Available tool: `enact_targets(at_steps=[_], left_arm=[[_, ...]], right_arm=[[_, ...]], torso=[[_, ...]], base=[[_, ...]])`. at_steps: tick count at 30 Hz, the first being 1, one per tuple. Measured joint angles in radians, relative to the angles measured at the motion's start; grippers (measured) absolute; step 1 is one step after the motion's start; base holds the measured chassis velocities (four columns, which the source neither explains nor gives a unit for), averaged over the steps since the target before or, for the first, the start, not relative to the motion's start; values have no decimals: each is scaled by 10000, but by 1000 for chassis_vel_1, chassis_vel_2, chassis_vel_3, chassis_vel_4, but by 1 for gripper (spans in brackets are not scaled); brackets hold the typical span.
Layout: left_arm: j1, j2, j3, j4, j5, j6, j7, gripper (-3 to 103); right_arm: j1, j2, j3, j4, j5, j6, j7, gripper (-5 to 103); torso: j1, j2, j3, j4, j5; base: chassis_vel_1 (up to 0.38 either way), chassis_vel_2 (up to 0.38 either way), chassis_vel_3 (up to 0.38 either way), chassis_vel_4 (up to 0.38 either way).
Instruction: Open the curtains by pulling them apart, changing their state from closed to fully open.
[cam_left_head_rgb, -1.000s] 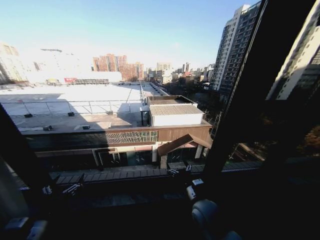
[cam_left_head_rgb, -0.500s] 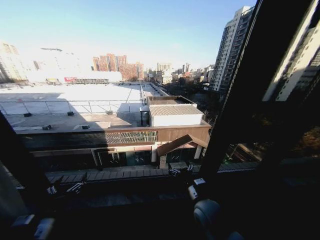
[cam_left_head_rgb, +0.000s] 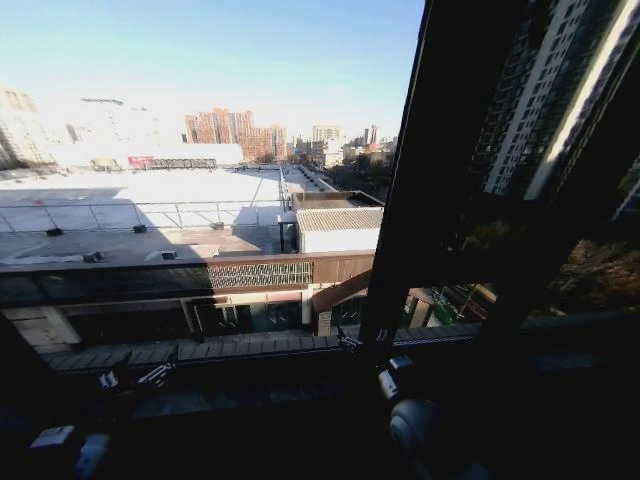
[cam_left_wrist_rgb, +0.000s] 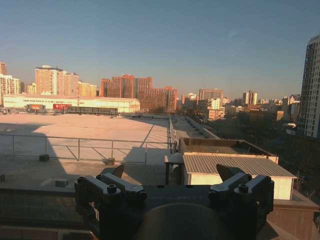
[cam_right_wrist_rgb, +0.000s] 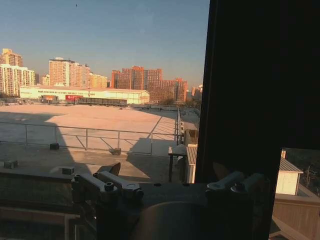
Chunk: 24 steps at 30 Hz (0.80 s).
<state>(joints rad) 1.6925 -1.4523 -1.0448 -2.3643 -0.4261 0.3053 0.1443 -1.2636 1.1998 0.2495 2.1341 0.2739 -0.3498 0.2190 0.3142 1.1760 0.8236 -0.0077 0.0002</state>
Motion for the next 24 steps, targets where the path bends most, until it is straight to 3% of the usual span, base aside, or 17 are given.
enact_targets(at_steps=[24], left_arm=[[205, -294, -81, -25, 217, -141, 55, 100]], right_arm=[[-158, -45, -48, 1, -15, 31, 227, 100]], torso=[[-1, -1, 0, 0, 0]], base=[[-339, -370, 328, 374]])
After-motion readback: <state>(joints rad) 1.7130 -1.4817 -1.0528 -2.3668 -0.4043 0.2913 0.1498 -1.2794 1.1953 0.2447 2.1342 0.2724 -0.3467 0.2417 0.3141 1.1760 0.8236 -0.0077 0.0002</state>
